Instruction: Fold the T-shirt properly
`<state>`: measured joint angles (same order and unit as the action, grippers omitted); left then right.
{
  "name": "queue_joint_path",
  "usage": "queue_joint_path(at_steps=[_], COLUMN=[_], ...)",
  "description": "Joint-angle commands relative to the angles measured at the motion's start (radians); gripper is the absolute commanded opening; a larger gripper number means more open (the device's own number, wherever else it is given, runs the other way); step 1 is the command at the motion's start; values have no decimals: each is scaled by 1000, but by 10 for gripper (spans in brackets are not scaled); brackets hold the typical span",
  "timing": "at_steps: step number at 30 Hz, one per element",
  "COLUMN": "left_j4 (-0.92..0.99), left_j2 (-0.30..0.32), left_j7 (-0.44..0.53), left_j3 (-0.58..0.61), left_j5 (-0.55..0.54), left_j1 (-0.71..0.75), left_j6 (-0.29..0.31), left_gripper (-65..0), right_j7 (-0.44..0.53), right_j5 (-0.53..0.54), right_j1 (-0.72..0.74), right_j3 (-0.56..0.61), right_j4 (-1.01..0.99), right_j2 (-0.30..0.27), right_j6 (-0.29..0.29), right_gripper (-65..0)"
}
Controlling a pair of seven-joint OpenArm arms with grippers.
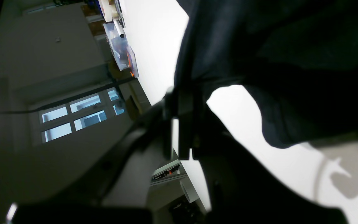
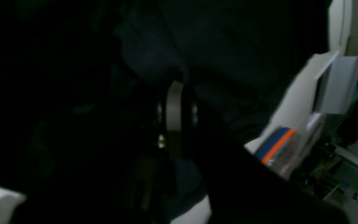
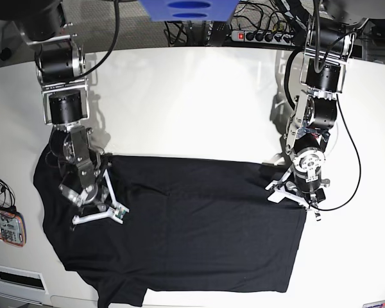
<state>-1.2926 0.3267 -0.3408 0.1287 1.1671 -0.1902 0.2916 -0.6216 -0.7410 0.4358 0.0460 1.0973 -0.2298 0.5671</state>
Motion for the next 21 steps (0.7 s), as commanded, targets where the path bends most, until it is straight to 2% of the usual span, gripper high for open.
queue_joint_path(at_steps=[1, 2, 4, 5, 7, 8, 10, 12, 14, 17, 21], left_j4=[-18, -18, -18, -18, -18, -18, -18, -18, -18, -18, -18], left_j2=[5, 5, 5, 5, 5, 5, 5, 5, 5, 7, 9], left_j7=[-4, -4, -4, -4, -4, -4, -4, -4, -4, -4, -4], left_j3=[-7, -7, -7, -7, -7, -7, -7, -7, -5, -5, -4], left_j5=[12, 12, 12, 12, 12, 12, 14, 14, 14, 14, 14], left_j1=[-24, -24, -24, -24, -24, -24, -24, -13, -7, -5, -5], left_j6=[-19, -19, -19, -19, -19, -19, -19, -19, -19, -19, -19], left_gripper=[-650, -650, -650, -650, -650, -650, -650, -650, -650, -650, -650], right_j7=[9, 9, 9, 9, 9, 9, 9, 9, 10, 10, 10], right_j5=[-7, -5, -5, -5, -5, -5, -5, -5, -5, -5, -5], right_j1=[33, 33, 33, 33, 33, 33, 33, 33, 30, 30, 28], right_j3=[-8, -10, -10, -10, -7, -5, 1, 1, 1, 1, 1], right_j4=[19, 25, 27, 27, 27, 27, 24, 25, 27, 27, 27], right_j2=[-7, -7, -7, -7, -7, -7, -7, -7, -7, -7, -7], right_j6=[-19, -37, -131, -203, -309, -324, -324, -324, -324, -324, -324], right_gripper=[-650, -650, -650, -598, -474, -399, -268, -174, -110, -64, -54])
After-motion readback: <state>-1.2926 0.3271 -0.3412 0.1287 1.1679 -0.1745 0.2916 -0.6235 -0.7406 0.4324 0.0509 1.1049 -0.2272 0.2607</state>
